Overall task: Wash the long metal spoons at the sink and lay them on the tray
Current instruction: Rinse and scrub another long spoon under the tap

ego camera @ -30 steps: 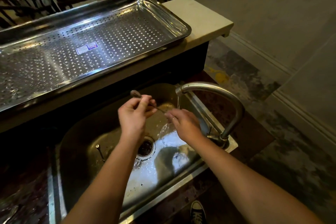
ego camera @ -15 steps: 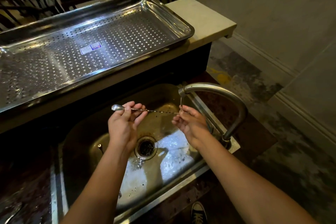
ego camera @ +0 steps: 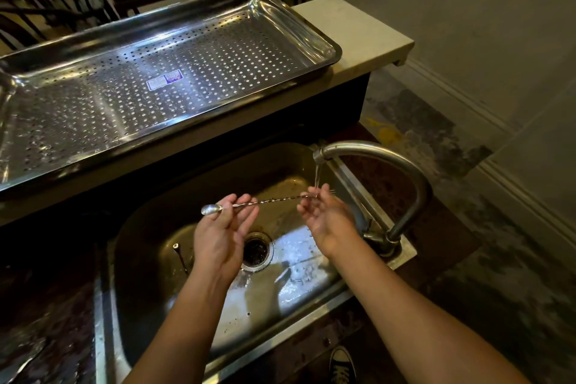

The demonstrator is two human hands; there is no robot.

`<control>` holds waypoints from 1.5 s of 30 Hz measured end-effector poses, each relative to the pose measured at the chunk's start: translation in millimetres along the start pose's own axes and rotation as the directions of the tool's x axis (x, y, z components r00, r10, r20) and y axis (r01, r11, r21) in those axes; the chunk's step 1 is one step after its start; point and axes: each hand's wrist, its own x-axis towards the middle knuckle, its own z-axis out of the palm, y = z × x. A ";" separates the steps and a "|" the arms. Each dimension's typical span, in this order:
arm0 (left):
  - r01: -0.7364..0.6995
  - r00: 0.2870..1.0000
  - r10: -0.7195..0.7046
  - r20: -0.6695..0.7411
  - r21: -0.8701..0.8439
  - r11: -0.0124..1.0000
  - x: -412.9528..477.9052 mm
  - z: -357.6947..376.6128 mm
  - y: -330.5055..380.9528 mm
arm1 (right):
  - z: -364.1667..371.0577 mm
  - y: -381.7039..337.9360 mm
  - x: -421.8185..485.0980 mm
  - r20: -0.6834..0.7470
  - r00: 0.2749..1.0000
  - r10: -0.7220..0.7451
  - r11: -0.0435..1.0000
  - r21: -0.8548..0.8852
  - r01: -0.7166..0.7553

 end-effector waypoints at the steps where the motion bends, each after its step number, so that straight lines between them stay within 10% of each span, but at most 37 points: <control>1: -0.002 1.000 0.001 -0.021 -0.023 1.000 1.0 -2.7 2.1 | -1.1 -1.9 0.6 0.003 1.000 0.004 0.999 0.050 -0.004; 13: 0.108 0.990 -0.126 -0.070 -0.219 0.970 5.5 2.6 -22.0 | -13.5 -9.7 -6.1 0.171 0.985 -0.034 0.976 0.216 -0.004; 28: 0.408 0.885 -0.461 -0.060 -0.374 0.833 3.0 50.4 -82.4 | -9.2 -41.9 -27.6 0.142 0.852 -0.504 0.771 -0.370 0.518; 45: 0.193 0.966 -0.248 -0.074 -0.430 0.882 -4.8 -29.4 -40.4 | 18.4 -9.6 -12.8 0.152 0.983 -0.099 0.884 -0.440 0.157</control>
